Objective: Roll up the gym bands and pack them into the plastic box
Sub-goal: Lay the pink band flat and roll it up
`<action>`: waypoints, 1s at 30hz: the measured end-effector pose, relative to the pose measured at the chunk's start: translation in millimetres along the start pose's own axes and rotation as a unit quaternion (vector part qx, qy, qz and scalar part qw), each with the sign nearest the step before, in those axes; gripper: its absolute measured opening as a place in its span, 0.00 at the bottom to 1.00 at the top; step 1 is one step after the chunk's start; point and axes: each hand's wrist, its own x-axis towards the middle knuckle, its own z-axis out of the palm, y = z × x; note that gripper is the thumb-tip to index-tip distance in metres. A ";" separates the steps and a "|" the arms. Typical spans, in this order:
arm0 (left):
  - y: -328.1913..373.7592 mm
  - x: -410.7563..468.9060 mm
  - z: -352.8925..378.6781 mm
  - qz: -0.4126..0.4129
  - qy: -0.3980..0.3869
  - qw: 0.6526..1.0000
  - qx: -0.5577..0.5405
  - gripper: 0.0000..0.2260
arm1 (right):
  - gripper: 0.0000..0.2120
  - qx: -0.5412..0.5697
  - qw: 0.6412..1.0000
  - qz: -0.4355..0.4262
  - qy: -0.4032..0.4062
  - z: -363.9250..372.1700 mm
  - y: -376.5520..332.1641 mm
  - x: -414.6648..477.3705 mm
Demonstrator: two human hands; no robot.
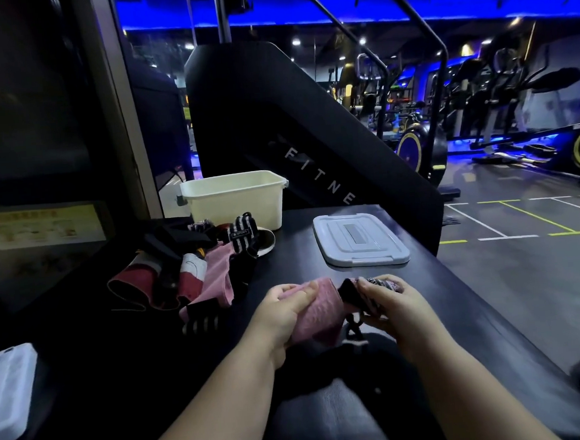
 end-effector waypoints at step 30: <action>-1.3 12.0 23.7 0.043 -0.075 0.946 0.313 0.20 | 0.05 -0.063 0.989 -0.018 0.131 -50.5 7.1 -19.3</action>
